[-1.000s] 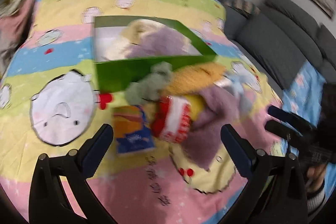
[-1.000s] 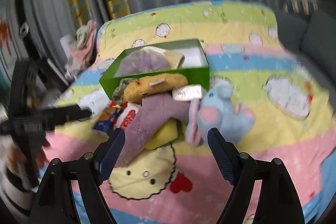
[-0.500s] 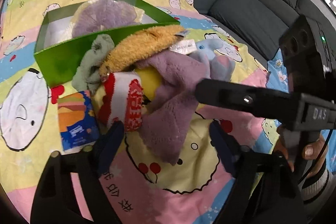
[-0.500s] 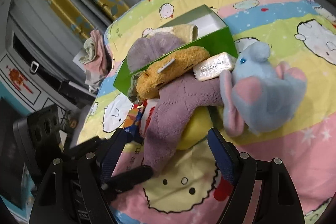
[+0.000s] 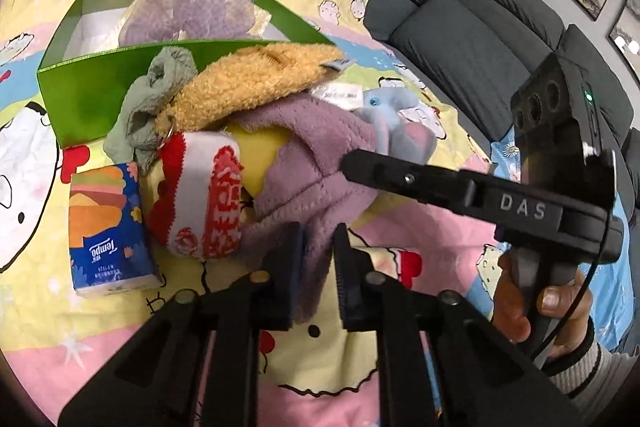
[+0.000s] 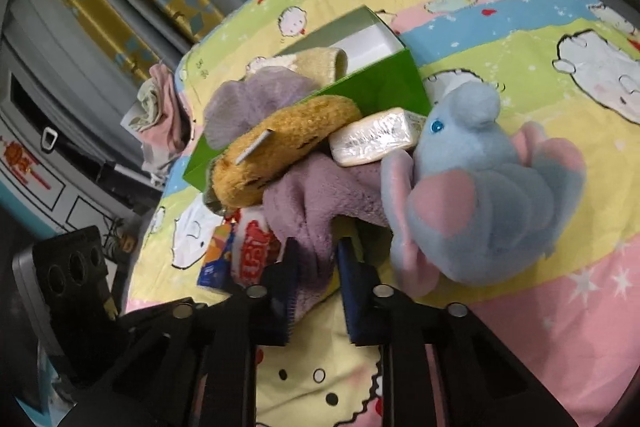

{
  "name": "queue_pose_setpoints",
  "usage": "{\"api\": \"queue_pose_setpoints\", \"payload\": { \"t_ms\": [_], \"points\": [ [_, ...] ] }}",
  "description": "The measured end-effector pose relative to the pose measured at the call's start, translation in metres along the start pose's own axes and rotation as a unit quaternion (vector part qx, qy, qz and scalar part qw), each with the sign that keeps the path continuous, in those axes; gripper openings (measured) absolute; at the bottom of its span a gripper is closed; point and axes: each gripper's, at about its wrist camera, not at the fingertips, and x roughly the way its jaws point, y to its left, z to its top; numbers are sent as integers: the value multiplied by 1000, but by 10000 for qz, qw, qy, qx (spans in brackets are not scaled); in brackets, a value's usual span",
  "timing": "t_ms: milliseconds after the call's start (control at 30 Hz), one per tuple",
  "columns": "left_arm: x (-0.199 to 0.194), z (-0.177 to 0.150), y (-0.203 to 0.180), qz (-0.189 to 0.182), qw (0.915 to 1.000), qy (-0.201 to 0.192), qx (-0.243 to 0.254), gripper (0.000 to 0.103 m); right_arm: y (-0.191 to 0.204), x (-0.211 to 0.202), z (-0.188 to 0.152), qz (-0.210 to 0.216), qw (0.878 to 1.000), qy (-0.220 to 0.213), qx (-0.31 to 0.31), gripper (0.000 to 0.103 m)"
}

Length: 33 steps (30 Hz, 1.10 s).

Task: Organize soft objects
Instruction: 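Grasp the purple fleece cloth with yellow sponge using the right gripper, then carry the fleece cloth into the green box and open the right gripper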

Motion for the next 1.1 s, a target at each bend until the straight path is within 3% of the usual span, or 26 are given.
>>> {"api": "queue_pose_setpoints", "payload": {
  "t_ms": [333, 533, 800, 1100],
  "points": [
    [-44, -2, -30, -542, 9964, -555, 330, 7, 39, -63, -7, 409, 9962, -670, -386, 12],
    [-76, 20, -49, -788, 9907, -1021, 432, 7, 64, -99, 11, 717, 9894, -1098, -630, 12],
    [-98, 79, -48, -294, 9878, -1403, 616, 7, 95, -98, 69, 941, 9784, -1440, -1145, 12],
    [-91, 146, 9, 500, 9885, -1409, 235, 8, 116, -23, 145, 942, 9772, -1244, -1442, 12]
  ]
}}
